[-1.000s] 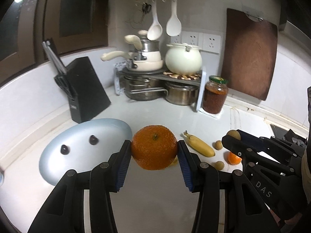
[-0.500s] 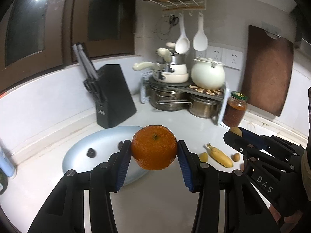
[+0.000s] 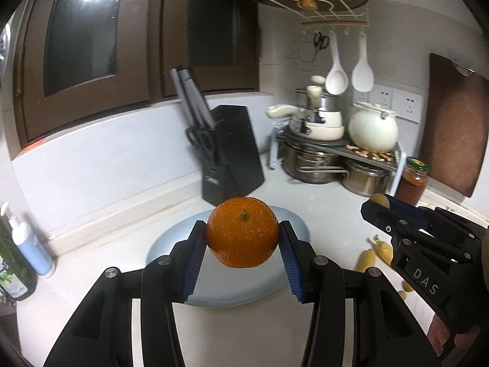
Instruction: Organize fruits
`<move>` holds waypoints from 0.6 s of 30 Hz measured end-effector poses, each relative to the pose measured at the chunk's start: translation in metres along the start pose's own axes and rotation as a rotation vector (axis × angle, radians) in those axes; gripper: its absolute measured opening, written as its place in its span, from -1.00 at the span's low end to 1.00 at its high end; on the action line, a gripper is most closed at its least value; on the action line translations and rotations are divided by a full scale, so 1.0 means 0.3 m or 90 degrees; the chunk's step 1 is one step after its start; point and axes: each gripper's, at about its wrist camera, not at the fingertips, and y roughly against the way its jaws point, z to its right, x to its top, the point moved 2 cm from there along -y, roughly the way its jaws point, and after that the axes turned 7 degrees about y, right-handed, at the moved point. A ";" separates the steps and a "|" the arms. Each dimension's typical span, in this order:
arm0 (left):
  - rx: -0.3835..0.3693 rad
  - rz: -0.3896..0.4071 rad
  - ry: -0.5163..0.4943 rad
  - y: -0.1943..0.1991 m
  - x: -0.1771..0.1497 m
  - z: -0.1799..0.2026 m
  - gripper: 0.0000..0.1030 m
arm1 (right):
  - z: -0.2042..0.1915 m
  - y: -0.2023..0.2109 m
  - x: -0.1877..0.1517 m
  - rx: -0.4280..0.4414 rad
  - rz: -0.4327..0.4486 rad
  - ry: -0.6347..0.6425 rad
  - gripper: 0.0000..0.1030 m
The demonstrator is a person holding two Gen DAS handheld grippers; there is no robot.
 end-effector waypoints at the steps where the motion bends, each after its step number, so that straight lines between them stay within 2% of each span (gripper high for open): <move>1: 0.007 0.001 0.002 -0.001 0.001 -0.014 -0.09 | -0.011 -0.011 0.005 0.005 0.000 0.002 -0.54; 9: 0.047 -0.008 0.017 -0.044 -0.002 -0.096 -0.09 | -0.078 -0.105 0.026 0.043 -0.014 0.012 -0.54; 18: 0.086 -0.041 0.035 -0.112 -0.040 -0.197 -0.09 | -0.144 -0.243 0.030 0.077 -0.043 0.021 -0.54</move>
